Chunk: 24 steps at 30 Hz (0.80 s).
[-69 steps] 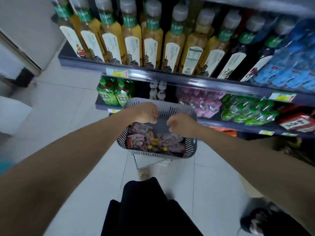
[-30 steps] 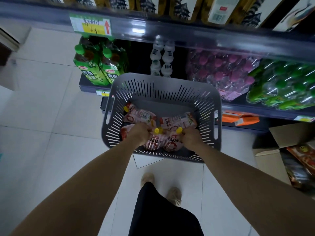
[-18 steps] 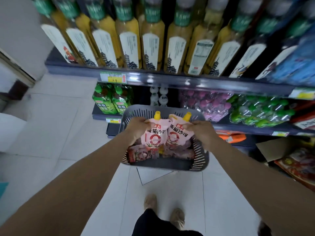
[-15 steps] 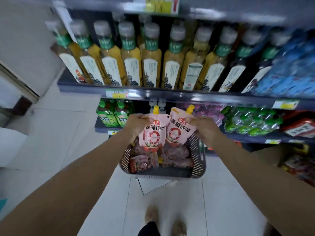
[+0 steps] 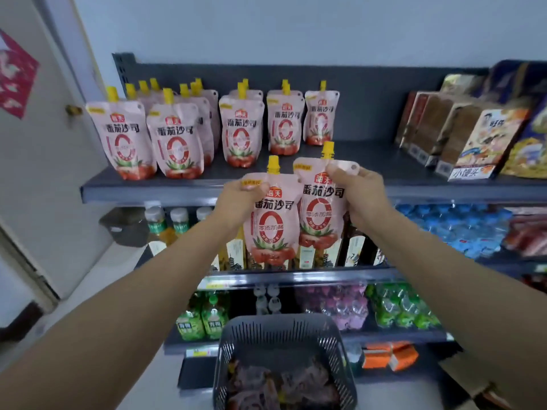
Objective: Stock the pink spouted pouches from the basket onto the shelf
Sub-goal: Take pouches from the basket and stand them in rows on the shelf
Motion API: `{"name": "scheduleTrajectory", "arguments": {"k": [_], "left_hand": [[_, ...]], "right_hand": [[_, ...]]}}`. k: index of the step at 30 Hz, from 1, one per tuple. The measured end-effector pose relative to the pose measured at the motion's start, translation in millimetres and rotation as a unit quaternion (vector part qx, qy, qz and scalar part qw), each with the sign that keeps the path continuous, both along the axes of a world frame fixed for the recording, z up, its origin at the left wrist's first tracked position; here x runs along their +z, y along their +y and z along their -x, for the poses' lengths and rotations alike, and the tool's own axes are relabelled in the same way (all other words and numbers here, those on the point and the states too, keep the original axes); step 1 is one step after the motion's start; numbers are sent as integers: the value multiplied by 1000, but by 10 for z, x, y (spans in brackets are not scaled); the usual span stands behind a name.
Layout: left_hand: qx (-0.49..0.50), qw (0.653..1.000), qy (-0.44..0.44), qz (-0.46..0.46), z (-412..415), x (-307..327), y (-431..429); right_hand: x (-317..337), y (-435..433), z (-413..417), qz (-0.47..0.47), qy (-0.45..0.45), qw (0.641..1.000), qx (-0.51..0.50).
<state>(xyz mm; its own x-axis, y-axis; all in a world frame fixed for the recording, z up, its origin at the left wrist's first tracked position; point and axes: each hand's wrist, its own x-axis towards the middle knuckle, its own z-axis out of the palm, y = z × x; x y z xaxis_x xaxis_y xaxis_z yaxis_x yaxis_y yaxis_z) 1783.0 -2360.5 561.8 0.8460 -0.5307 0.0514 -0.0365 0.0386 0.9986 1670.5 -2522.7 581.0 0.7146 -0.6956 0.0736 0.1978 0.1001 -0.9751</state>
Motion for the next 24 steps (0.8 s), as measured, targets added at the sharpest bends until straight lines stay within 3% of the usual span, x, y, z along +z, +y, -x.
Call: {"name": "scheduleTrajectory", "arguments": {"k": [11,24], "left_hand": [[27,995,-77,66,-271,673,-297],[96,990,-90,46,-877,899,-1291]], "right_hand": [[780,-511,-180,51,-60,996,-47],[862,-1700,-1021,74,-23,997,-7]]}}
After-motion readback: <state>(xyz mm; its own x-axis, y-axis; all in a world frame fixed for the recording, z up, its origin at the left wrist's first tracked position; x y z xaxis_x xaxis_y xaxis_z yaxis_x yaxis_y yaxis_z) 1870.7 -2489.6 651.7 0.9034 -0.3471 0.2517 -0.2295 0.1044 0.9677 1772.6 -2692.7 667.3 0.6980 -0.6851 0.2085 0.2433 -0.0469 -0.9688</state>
